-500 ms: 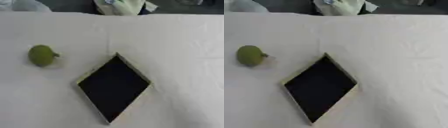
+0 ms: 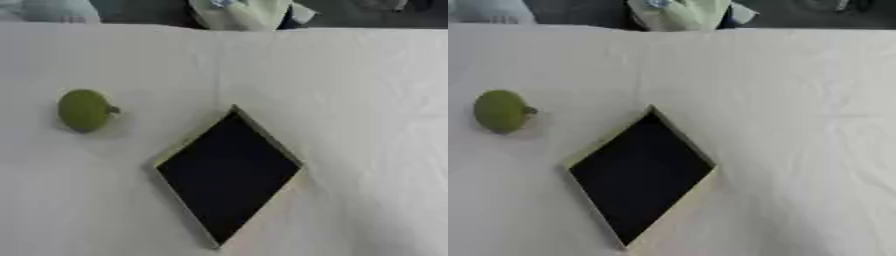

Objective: Pick up objects on the table and place them in the box.

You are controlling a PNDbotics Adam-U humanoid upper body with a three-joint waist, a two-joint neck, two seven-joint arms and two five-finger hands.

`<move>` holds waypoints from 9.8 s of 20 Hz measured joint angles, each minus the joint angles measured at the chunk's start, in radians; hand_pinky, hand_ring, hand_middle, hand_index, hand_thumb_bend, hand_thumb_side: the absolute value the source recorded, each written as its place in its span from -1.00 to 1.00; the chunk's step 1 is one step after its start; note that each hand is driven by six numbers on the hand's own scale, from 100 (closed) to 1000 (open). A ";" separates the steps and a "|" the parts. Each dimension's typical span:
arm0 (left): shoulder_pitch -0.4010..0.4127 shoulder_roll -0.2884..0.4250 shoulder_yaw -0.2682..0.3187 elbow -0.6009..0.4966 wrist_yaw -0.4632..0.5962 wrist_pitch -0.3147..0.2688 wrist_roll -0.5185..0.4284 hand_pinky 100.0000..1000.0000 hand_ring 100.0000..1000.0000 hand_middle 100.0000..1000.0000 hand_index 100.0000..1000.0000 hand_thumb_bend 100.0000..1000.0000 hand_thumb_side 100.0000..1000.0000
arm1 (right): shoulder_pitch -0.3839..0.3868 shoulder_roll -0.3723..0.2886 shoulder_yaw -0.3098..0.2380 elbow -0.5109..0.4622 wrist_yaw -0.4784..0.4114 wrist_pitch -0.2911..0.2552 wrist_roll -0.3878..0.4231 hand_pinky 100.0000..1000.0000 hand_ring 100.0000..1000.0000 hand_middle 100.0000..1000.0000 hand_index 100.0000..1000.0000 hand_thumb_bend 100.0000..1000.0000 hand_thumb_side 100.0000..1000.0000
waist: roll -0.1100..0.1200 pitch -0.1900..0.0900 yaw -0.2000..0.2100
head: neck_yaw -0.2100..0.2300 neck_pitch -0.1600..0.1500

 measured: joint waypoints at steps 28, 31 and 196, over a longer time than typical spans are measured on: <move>0.147 0.335 -0.118 0.359 -0.285 -0.204 -0.217 0.45 0.54 0.45 0.79 -0.50 -0.50 | 0.008 -0.030 0.013 0.000 0.000 0.001 0.022 0.64 0.58 -0.12 0.31 -1.00 -0.83 | 0.048 0.001 -0.020 | -0.009 0.009; 0.161 0.398 -0.185 0.423 -0.329 -0.245 -0.258 0.48 0.56 0.48 0.80 -0.45 -0.50 | 0.007 -0.034 0.019 0.000 0.000 0.001 0.025 0.64 0.58 -0.13 0.31 -1.00 -0.83 | 0.044 0.001 -0.026 | -0.009 0.008; -0.343 -0.316 -0.701 0.741 -0.824 -0.286 -0.615 0.10 0.41 0.34 0.57 -1.00 -0.21 | 0.010 -0.076 0.049 0.000 -0.026 0.023 0.053 0.62 0.53 -0.14 0.31 -1.00 -0.96 | 0.044 -0.042 -0.008 | -0.111 0.089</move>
